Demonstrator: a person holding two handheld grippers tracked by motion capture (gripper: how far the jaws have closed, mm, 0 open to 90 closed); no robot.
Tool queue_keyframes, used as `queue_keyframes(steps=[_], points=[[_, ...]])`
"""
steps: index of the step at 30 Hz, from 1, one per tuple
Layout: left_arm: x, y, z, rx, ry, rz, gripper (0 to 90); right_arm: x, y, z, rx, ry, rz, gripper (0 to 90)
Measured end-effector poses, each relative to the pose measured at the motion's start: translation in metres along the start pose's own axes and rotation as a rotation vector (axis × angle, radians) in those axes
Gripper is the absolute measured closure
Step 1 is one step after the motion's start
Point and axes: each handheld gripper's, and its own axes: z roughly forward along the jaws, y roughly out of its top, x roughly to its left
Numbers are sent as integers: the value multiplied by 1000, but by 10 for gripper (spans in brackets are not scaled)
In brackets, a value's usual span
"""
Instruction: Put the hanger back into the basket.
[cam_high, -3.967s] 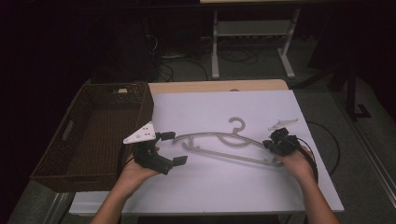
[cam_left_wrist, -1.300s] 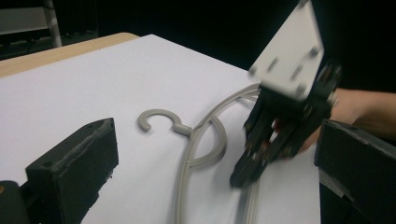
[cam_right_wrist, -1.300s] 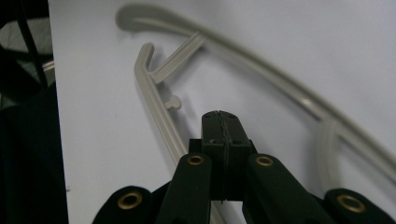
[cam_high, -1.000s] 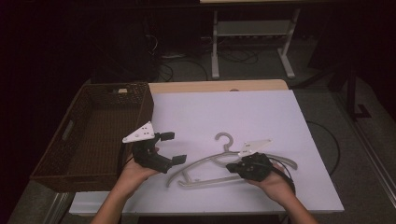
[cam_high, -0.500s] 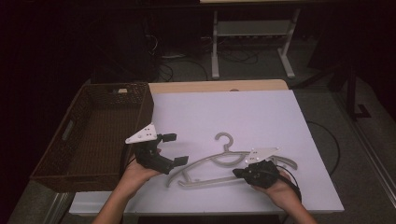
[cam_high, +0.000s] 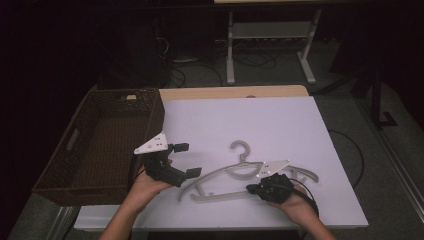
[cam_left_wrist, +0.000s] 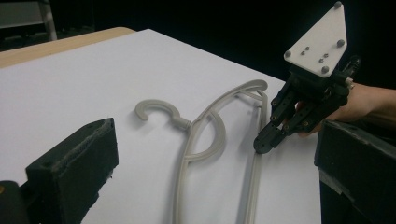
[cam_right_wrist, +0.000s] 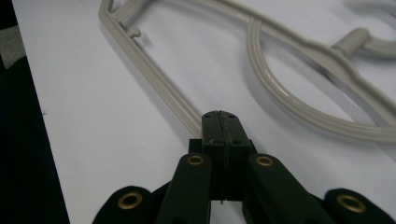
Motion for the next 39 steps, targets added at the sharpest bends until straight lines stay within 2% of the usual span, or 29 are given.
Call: queue_keyframes(steps=[7,13,21,27,29,30,32,34,35,37,39], points=[[-2,-1,3,3,-3,-3,0,-2,-4,5,25,6,-3,896],[-1,-6,12,38,-11,2,0,-3,-5,7,34,12,14,896],[5,-11,38,120,-24,13,0,-4,-5,7,33,14,12,896],[12,-12,50,148,-33,11,0,-5,-4,7,36,19,9,896],[15,-14,57,181,-41,20,0,-6,-5,7,31,23,13,896],[15,-14,57,181,-41,20,0,-6,-5,7,31,23,11,896],[19,-15,65,232,-43,52,0,-6,-4,7,35,23,12,896],[19,-16,69,237,-40,48,0,-6,-4,7,36,22,12,896],[20,-16,76,262,-42,60,0,-6,-4,7,35,22,12,896],[20,-16,80,273,-40,63,0,-6,-4,7,36,23,10,896],[21,-16,89,304,-43,70,46,-6,-4,7,36,22,10,896]])
